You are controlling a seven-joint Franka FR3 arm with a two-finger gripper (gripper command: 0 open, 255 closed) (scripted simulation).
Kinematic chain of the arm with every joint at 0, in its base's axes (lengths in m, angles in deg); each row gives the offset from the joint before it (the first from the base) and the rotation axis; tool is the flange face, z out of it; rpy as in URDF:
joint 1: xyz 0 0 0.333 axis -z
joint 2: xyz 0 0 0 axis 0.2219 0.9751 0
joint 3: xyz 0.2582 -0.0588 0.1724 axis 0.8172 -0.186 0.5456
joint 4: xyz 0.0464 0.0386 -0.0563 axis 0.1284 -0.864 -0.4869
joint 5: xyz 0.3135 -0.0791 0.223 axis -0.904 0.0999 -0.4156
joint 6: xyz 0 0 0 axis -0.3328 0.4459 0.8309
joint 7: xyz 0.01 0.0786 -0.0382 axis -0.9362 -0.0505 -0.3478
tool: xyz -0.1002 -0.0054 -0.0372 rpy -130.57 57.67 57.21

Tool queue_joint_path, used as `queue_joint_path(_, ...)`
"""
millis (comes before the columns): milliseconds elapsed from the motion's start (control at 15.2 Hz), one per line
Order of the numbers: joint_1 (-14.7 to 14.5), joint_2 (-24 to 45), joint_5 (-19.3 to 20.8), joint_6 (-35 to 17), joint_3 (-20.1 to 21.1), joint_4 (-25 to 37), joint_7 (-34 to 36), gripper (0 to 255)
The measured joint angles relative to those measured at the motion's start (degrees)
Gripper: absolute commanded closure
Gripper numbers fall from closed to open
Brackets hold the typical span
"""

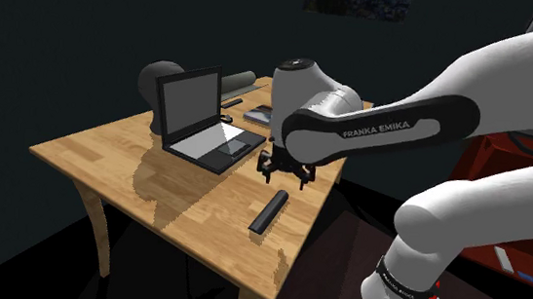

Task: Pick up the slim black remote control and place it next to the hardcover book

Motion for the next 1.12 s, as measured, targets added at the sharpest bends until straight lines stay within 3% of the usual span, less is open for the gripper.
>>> queue_joint_path(198,5.8,6.4,-0.7,-5.1,7.4,1.0,11.6,0)
queue_joint_path(330,8.2,9.0,-0.9,-7.3,10.8,1.4,16.7,0)
queue_joint_path(792,11.5,13.7,0.2,-14.2,15.1,-1.0,19.9,0)
queue_joint_path(1122,12.0,14.3,0.5,-15.2,15.6,-1.4,20.2,0)
